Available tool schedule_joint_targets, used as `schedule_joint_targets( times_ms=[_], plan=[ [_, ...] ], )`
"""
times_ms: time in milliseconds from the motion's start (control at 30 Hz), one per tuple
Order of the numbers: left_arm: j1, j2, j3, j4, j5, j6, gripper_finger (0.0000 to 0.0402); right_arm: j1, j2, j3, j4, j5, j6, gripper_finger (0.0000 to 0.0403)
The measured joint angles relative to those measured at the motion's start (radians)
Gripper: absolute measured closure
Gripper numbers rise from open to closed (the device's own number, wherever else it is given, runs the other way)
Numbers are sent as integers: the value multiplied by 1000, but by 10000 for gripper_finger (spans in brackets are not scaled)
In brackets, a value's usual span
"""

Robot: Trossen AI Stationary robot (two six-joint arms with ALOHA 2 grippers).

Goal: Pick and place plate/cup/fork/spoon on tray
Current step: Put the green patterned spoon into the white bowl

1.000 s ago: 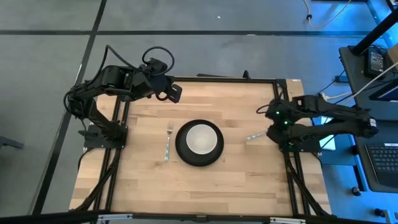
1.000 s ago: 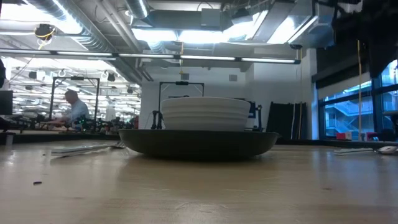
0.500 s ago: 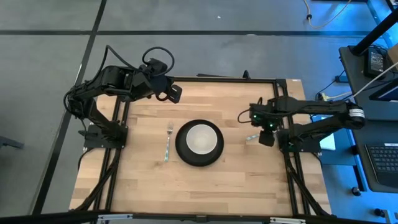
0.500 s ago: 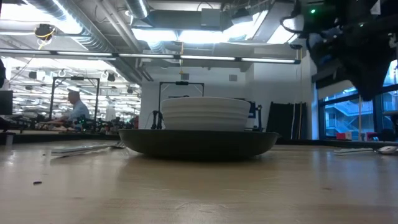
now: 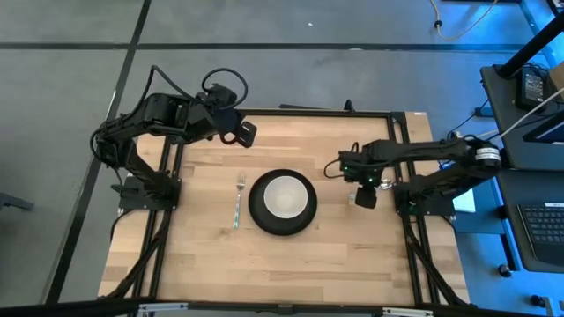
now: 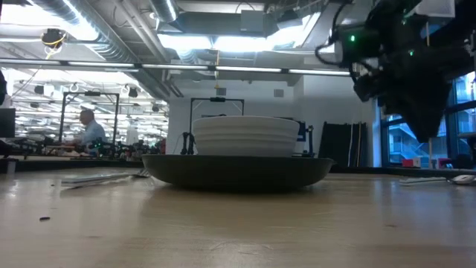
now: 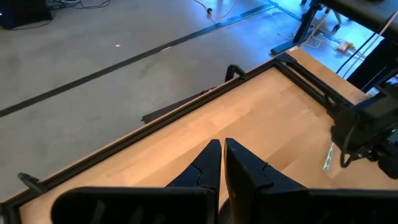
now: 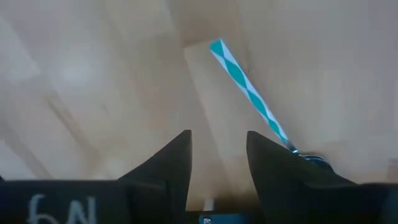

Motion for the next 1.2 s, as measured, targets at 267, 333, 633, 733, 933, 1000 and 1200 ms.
schedule_joint_targets(
  times_ms=[267, 333, 633, 733, 933, 1000, 1200],
  plan=[
    [0, 0, 0, -13, 0, 0, 388, 0, 82, -94, 97, 9, 55, 249],
    [0, 0, 0, -13, 0, 0, 388, 0, 90, -95, 130, 29, 54, 249],
    [0, 0, 0, -13, 0, 0, 388, 0, 92, -78, 147, 151, 17, 249],
    [0, 0, 0, -13, 0, 0, 388, 0, 95, -79, 149, 132, 5, 249],
    [0, 0, 0, -13, 0, 0, 388, 0, 95, -83, 159, 132, 3, 249],
    [0, 0, 0, -13, 0, 0, 388, 0, 99, -92, 166, 132, 3, 249],
    [0, 0, 0, -12, 0, 0, 388, 0, 153, -99, 174, 132, 3, 249]
  ],
)
